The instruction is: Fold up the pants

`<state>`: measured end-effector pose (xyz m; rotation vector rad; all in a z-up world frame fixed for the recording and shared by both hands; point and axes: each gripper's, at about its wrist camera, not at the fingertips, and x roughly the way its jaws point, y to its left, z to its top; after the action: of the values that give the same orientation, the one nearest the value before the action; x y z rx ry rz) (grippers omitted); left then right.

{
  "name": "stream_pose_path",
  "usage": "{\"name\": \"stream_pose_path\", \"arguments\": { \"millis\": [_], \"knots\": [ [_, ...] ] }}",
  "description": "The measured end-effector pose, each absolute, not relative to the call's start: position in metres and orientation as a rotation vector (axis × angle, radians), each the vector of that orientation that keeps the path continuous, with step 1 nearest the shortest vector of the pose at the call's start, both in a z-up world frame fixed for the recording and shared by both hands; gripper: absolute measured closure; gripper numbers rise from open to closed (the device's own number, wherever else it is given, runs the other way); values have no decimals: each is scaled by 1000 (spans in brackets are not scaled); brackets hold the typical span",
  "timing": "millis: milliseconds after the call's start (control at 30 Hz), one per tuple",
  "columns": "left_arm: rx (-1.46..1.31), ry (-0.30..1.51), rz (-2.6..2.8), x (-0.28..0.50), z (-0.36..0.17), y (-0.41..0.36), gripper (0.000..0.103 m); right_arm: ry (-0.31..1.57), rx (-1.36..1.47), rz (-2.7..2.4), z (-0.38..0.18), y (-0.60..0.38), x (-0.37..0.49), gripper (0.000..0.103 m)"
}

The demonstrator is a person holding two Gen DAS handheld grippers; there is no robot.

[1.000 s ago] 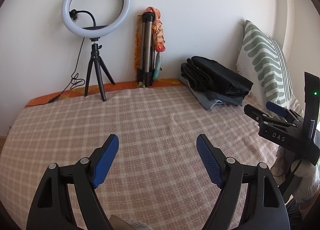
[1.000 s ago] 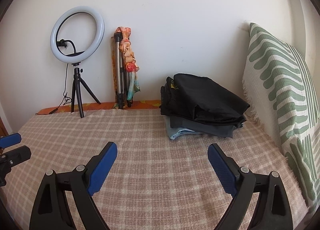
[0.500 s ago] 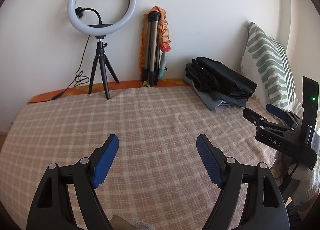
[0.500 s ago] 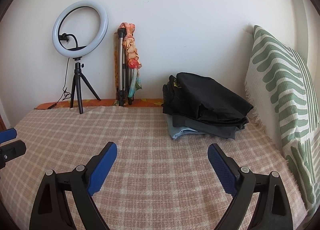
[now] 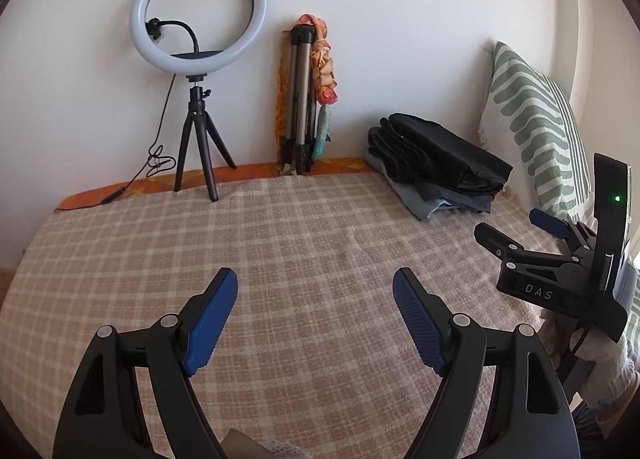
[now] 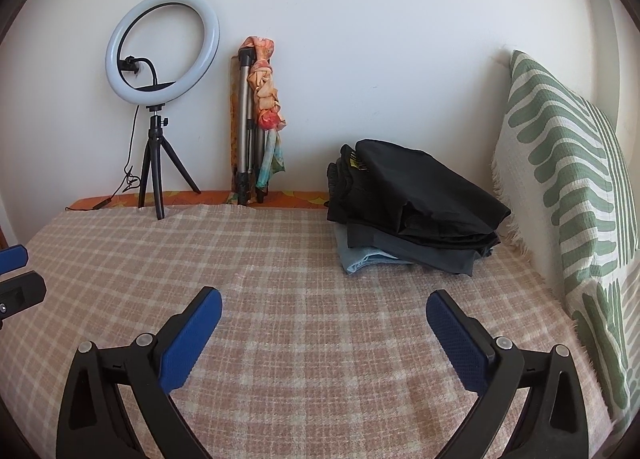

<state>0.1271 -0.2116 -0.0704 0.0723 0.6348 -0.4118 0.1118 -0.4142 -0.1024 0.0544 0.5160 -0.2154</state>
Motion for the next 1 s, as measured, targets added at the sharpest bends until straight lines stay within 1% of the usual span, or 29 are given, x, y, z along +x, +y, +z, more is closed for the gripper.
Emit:
{"name": "stream_pose_path", "arguments": {
  "millis": [600, 1000],
  "knots": [
    [88, 634, -399, 128, -73, -214, 23, 525, 33, -208, -105, -408, 114, 0],
    [105, 600, -392, 126, -72, -214, 23, 539, 38, -206, -106, -408, 115, 0]
  ]
}}
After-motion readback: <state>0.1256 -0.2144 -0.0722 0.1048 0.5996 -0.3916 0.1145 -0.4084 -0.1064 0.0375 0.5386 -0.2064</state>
